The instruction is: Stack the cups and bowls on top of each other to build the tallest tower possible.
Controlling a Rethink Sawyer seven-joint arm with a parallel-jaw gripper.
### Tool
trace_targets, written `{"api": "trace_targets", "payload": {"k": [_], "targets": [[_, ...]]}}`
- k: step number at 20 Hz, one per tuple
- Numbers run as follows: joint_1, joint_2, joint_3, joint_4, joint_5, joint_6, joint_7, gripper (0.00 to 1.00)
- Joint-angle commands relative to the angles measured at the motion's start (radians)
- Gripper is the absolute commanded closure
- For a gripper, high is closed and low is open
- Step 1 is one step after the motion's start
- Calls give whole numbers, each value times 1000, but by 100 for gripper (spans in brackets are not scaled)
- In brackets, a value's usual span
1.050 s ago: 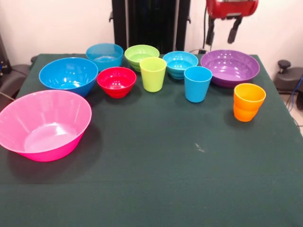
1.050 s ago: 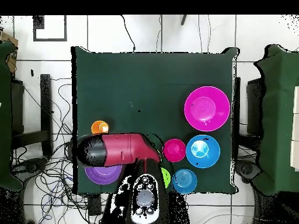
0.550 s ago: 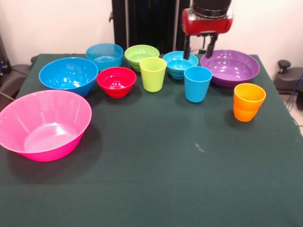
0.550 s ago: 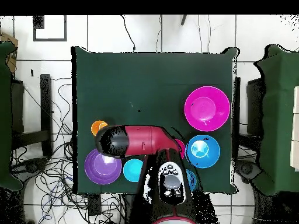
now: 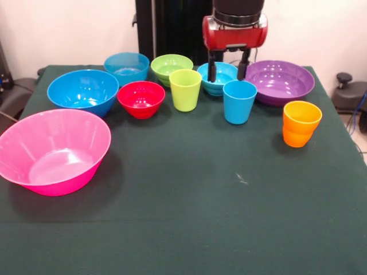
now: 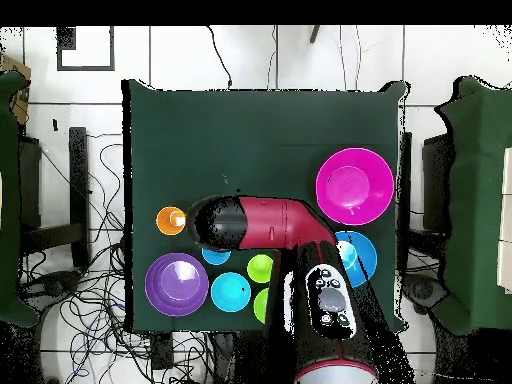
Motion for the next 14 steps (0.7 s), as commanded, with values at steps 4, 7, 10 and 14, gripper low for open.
{"api": "trace_targets", "payload": {"k": [4,7,10,14], "targets": [[-35,-18,164,-118,-68,212,-184,0],[-56,19,178,-186,-78,239,-196,0],[-75,62,185,-263,-95,265,-205,0],[-65,114,172,-348,-135,284,-181,0]]}}
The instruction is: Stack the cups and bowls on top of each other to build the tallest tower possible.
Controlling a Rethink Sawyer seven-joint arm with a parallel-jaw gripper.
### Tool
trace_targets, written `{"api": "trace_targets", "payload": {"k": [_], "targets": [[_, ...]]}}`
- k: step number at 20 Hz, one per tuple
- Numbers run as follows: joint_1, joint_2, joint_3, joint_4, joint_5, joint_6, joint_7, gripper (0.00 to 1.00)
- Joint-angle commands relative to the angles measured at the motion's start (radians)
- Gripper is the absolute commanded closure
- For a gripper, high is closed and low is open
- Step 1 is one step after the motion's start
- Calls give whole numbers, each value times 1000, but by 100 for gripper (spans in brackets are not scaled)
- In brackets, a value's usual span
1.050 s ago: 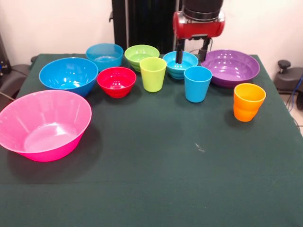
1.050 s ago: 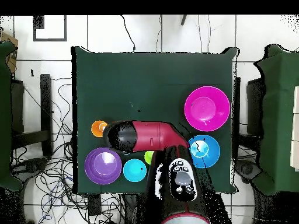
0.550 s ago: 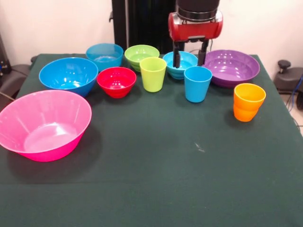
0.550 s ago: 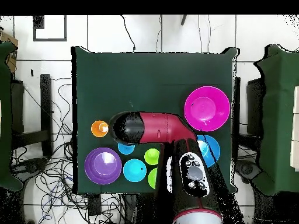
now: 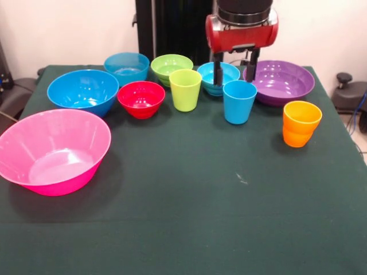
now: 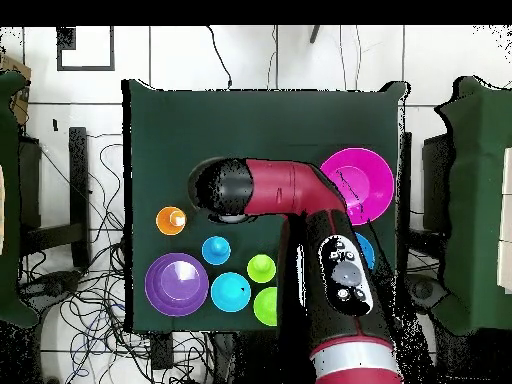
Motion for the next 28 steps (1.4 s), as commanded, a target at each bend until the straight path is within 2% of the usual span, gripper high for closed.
{"api": "trace_targets", "payload": {"k": [1,3,7,12,16,18,21,24,28], "targets": [[-9,112,78,-213,-142,107,-184,0],[-17,147,96,-236,-168,88,-221,0],[-59,165,126,-230,-238,67,-330,0],[-107,146,173,-200,-289,77,-378,0],[-132,129,211,-200,-309,131,-405,0],[-162,107,242,-211,-319,203,-480,0],[-218,114,298,-253,-344,270,-606,0],[-243,138,338,-277,-337,309,-619,0],[-254,112,337,-245,-320,331,-546,0]]}}
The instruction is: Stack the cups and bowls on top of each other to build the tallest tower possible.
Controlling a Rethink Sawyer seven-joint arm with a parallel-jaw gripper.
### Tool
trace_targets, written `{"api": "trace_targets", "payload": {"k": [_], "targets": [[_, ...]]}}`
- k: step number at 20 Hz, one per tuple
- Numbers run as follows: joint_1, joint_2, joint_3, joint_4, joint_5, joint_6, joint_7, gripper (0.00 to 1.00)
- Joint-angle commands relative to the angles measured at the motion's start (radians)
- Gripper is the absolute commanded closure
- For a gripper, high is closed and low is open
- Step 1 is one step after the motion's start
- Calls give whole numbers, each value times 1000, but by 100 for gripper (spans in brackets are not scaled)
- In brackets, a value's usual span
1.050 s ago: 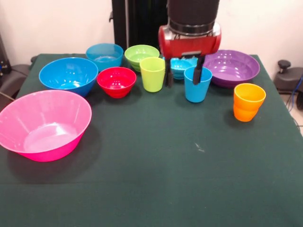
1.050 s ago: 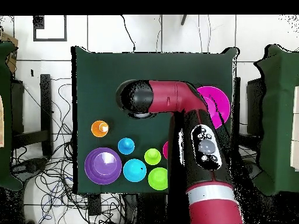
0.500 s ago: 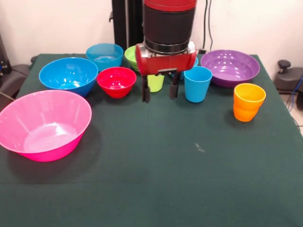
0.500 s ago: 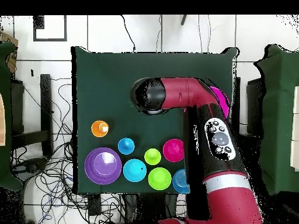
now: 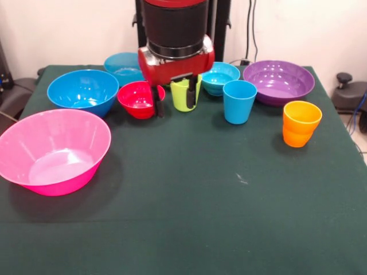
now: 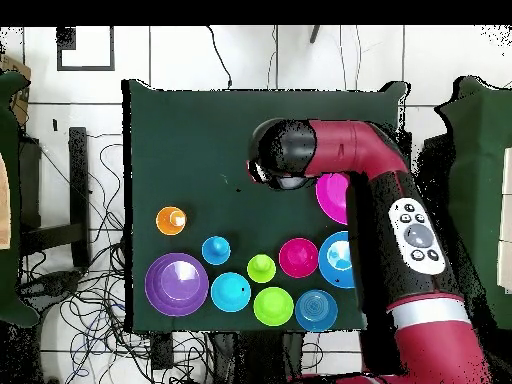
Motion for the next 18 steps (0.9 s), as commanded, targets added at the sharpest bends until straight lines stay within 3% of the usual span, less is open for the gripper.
{"api": "trace_targets", "payload": {"k": [1,3,8,18], "targets": [[-20,2,97,-24,-64,99,-317,0],[-38,14,106,-21,-63,86,-326,0],[-58,23,124,-123,-77,177,-414,0],[-24,83,157,-347,-101,354,-430,0]]}}
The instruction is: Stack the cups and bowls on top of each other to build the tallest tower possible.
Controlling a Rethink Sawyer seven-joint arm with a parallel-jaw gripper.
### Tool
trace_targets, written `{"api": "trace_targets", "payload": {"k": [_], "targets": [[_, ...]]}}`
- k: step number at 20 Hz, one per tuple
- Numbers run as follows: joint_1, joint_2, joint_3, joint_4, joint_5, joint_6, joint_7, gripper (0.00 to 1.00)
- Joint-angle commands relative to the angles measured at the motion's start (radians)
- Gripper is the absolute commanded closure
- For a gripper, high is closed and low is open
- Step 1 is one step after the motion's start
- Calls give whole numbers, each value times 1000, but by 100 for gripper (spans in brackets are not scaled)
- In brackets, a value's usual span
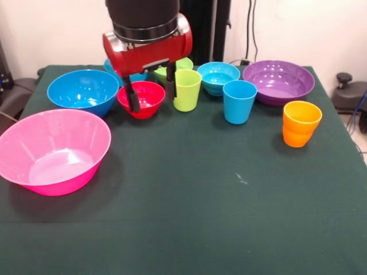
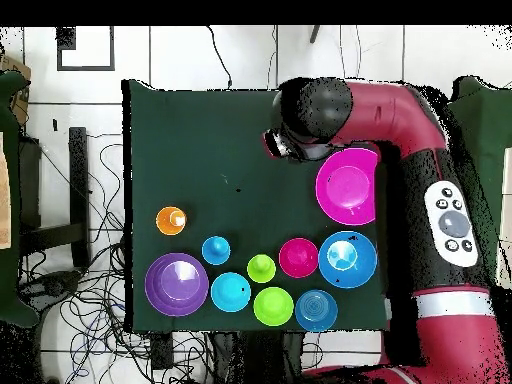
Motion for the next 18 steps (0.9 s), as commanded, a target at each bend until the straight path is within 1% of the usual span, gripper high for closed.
{"api": "trace_targets", "payload": {"k": [1,4,6,8,9,13,16,18], "targets": [[30,60,67,-169,-92,171,-356,0],[41,77,74,-205,-113,181,-357,0],[29,83,79,-185,-120,162,-366,0],[-7,68,86,-90,-98,108,-361,0],[-32,59,91,-47,-95,79,-375,0],[-81,65,103,-16,-123,41,-436,0],[-105,71,97,44,-151,-31,-418,0],[-127,91,95,89,-165,-78,-409,0]]}}
